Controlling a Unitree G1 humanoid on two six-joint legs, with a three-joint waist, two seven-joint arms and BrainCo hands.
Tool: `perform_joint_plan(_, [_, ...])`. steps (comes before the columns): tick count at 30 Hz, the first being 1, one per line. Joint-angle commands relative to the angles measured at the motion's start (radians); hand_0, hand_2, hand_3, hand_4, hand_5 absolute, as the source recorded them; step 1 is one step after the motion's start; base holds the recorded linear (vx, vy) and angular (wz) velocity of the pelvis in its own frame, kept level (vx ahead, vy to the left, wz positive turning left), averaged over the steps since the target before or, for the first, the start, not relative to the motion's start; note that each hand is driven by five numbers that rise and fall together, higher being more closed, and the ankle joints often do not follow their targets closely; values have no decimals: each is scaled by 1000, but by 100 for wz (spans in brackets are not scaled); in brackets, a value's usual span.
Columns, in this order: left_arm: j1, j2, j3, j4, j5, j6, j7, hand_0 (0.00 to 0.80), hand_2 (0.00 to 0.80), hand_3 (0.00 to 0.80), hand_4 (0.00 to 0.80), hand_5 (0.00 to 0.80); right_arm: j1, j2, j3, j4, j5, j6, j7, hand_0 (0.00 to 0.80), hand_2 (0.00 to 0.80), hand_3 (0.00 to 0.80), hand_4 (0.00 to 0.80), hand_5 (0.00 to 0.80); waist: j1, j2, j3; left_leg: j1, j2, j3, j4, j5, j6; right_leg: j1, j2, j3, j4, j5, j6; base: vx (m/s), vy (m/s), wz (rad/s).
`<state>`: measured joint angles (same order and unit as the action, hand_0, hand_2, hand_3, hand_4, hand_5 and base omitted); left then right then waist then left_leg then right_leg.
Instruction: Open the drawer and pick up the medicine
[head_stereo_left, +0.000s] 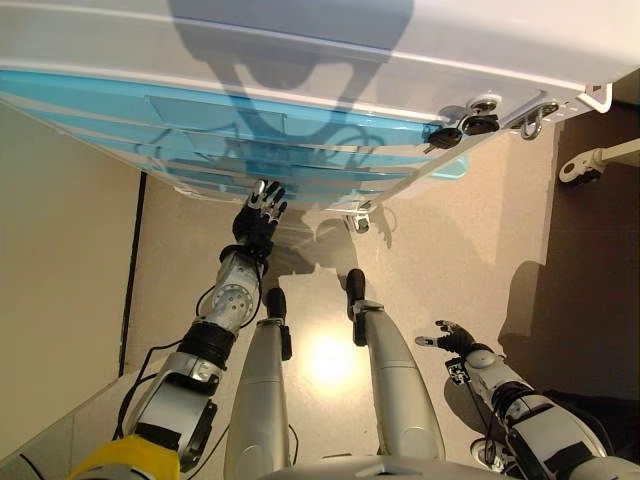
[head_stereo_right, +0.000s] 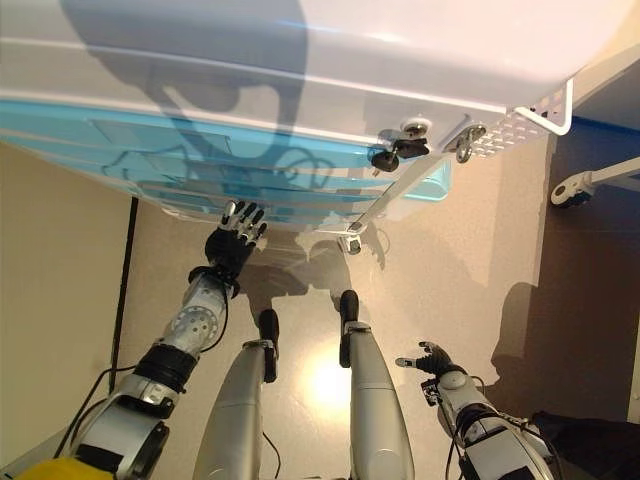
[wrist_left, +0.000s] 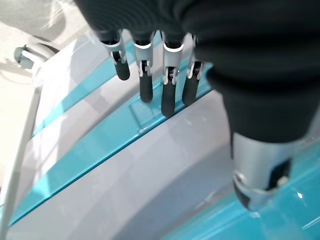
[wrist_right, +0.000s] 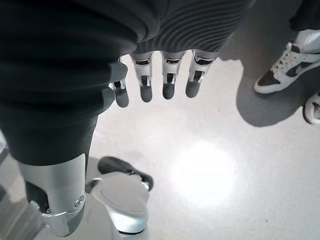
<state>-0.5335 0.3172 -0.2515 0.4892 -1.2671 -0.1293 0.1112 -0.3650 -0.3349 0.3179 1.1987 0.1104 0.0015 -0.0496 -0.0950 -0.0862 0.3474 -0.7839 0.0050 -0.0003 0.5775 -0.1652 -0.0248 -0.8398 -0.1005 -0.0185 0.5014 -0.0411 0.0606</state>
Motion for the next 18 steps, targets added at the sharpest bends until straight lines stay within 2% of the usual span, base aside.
perform_joint_plan(1, [-243, 23, 125, -51, 80, -157, -25, 0, 0, 0, 0, 0, 41, -48, 37, 40, 11, -12, 2, 0, 0, 0, 0, 0, 4, 25, -61, 20, -23, -8, -44, -16, 22, 74, -7, -21, 31, -93, 53, 20, -31, 1])
perform_joint_plan(11, [-195, -7, 120, -133, 75, -191, 8, 0, 0, 0, 0, 0, 39, -42, 45, 39, -7, -9, -1, 0, 0, 0, 0, 0, 7, 33, -85, 35, -25, -14, -64, -3, 11, 86, -3, -30, 16, -90, 41, 19, -7, 3])
perform_joint_plan(15, [-150, -37, 127, -164, 68, -197, 16, 0, 0, 0, 0, 0, 38, -31, 48, 28, -5, -10, -8, 0, 0, 0, 0, 0, 15, 37, -87, 62, -27, -26, -122, 31, 3, 106, -2, -36, -22, -70, 40, -42, -13, 2])
perform_joint_plan(16, [-137, -48, 126, -167, 66, -194, 16, 0, 0, 0, 0, 0, 36, -28, 48, 26, -5, -11, -11, 0, 0, 0, 0, 0, 17, 35, -79, 56, -28, -22, -136, 68, 5, 103, -6, -43, -37, -38, 35, -42, -41, 5])
perform_joint_plan(17, [-122, -56, 125, -166, 68, -192, 19, 0, 0, 0, 0, 0, 35, -27, 49, 25, -5, -10, -15, 0, 0, 0, 0, 0, 20, 35, -79, 77, -27, -30, -142, 42, 1, 122, -2, -40, -38, -63, 40, -26, -27, 5])
perform_joint_plan(18, [-121, -56, 124, -167, 69, -192, 19, 0, 0, 0, 0, 0, 36, -27, 49, 25, -5, -10, -15, 0, 0, 0, 0, 0, 20, 36, -79, 79, -27, -31, -143, 43, 1, 124, -2, -40, -39, -63, 40, -41, -48, 2])
